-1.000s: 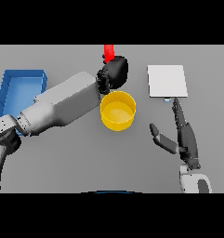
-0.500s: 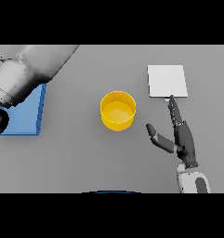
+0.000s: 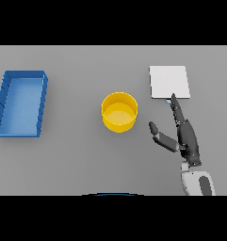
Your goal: Pick up the red beaker and tilt it to pour out 1 green nut into yellow bowl. Pick up the yellow bowl and place it on the metallic measuring scale.
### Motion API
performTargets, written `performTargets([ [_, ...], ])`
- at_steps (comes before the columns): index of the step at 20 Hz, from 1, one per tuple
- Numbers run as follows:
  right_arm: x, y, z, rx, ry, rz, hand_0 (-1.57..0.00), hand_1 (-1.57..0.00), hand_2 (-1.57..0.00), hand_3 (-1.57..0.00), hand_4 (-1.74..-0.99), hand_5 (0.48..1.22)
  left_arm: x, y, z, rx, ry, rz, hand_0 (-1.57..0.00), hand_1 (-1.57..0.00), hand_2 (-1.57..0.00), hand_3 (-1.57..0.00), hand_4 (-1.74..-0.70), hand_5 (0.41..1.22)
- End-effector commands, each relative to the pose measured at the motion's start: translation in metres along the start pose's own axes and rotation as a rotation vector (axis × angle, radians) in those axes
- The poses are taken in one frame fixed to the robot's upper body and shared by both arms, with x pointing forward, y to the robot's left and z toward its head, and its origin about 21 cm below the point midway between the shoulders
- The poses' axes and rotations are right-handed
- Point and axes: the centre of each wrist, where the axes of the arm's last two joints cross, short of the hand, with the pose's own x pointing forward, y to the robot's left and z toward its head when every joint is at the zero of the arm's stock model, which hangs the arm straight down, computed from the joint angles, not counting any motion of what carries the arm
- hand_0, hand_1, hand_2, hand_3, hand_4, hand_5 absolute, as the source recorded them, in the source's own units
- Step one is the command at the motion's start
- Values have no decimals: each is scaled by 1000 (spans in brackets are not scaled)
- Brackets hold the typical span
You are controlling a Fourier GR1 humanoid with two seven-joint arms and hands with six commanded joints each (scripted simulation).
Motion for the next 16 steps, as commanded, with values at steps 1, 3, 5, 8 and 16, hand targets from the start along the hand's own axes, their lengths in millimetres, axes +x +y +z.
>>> performTargets([
  [1, 1, 1, 0, 7, -12, 4, 1, 1, 1, 1, -1132, 614, -15, -14, 0, 2, 60, 63, -1571, -1571, -1571, -1554, -1740, 1221],
  [3, 0, 2, 1, 24, -14, 7, 1, 1, 1, 1, -1138, 626, -38, -47, 2, 25, 179, 130, -1571, -1571, -1571, -1560, -1740, 1221],
  [5, -2, 0, 4, 29, -14, 11, 1, 1, 1, 1, -1134, 632, -64, -70, 10, 55, 255, 267, -1571, -1571, -1571, -1564, -1740, 1221],
  [8, -2, 2, 7, 41, -14, 3, 1, 1, 1, 1, -1133, 655, -90, -98, 25, 67, 396, 421, -1571, -1571, -1571, -1567, -1741, 1221],
  [16, -5, -3, 8, 33, -29, 18, 1, 1, 1, 1, -1175, 676, -117, -189, 83, 52, 504, 604, -1571, -1571, -1571, -1570, -1741, 1186],
])
